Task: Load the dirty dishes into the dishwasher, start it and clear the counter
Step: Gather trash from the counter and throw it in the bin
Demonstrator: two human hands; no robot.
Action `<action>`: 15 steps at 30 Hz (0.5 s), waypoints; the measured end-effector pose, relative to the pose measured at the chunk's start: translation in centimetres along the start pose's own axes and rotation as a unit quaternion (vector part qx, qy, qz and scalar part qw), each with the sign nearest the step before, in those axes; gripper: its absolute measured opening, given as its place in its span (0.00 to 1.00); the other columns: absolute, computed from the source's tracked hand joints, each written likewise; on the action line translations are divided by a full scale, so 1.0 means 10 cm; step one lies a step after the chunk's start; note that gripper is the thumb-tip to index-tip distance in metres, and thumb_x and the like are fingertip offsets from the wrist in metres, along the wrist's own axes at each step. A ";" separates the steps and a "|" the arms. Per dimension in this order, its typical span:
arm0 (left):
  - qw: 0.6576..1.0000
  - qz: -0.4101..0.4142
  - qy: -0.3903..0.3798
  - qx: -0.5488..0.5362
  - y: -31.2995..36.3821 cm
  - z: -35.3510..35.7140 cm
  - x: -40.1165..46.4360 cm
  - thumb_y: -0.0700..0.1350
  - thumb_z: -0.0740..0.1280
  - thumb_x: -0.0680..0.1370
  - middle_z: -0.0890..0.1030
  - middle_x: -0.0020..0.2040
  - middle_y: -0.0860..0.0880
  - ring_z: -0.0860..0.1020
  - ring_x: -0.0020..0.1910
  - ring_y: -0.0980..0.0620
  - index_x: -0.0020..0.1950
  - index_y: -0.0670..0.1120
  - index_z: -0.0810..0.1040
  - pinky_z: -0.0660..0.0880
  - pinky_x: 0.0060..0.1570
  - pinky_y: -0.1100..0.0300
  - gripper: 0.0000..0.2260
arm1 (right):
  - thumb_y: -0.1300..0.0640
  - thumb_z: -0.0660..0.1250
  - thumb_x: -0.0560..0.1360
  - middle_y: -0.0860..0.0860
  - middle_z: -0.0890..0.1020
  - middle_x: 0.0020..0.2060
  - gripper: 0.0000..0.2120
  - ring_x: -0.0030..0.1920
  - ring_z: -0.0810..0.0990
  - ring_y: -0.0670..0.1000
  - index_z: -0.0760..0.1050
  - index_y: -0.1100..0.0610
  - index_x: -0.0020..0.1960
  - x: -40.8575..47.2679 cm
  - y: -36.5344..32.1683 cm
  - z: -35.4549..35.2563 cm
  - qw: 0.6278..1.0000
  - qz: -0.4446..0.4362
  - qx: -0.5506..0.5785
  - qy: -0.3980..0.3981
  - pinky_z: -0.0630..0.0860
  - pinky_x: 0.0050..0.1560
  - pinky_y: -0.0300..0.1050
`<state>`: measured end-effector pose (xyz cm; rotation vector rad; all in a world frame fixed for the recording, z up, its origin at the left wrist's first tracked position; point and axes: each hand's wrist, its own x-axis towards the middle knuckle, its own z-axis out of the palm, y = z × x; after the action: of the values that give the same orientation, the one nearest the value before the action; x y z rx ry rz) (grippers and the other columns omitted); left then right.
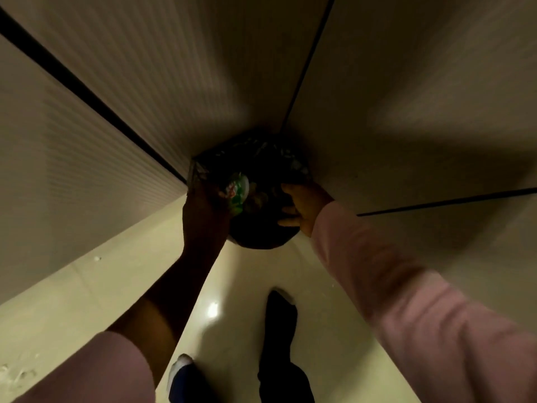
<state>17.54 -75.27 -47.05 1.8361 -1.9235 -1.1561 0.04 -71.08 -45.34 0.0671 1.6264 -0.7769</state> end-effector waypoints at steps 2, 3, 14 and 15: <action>0.975 0.127 -0.031 0.179 -0.22 0.03 -0.06 0.39 0.65 0.77 0.76 0.58 0.38 0.75 0.55 0.38 0.63 0.38 0.75 0.74 0.48 0.52 0.15 | 0.55 0.62 0.80 0.53 0.74 0.62 0.19 0.64 0.73 0.56 0.68 0.57 0.69 -0.04 0.17 -0.03 0.971 -0.109 -0.209 0.045 0.72 0.62 0.53; 0.961 0.161 -0.048 0.217 -0.29 0.03 -0.09 0.40 0.65 0.76 0.75 0.59 0.37 0.74 0.55 0.35 0.63 0.38 0.76 0.76 0.49 0.47 0.16 | 0.54 0.63 0.79 0.52 0.76 0.59 0.18 0.61 0.74 0.54 0.70 0.56 0.67 -0.10 0.27 -0.05 0.928 -0.170 -0.330 0.038 0.72 0.61 0.50; 0.956 0.183 -0.093 0.209 -0.73 -0.01 -0.64 0.32 0.73 0.71 0.79 0.51 0.40 0.77 0.42 0.40 0.58 0.42 0.80 0.76 0.33 0.52 0.17 | 0.63 0.80 0.57 0.57 0.83 0.52 0.28 0.54 0.82 0.60 0.80 0.57 0.57 -0.20 1.17 -0.35 0.525 -0.470 -0.709 0.024 0.80 0.51 0.58; 0.957 0.191 -0.093 0.198 -0.74 -0.02 -0.69 0.30 0.74 0.68 0.80 0.50 0.39 0.78 0.40 0.38 0.55 0.41 0.82 0.78 0.34 0.50 0.17 | 0.62 0.80 0.57 0.56 0.83 0.54 0.29 0.55 0.81 0.59 0.80 0.56 0.58 -0.21 1.21 -0.37 0.493 -0.467 -0.734 0.009 0.79 0.53 0.57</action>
<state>24.33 -68.23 -49.63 1.4509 -2.6288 -0.8872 2.89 -59.02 -48.76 -2.1914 1.7559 0.1794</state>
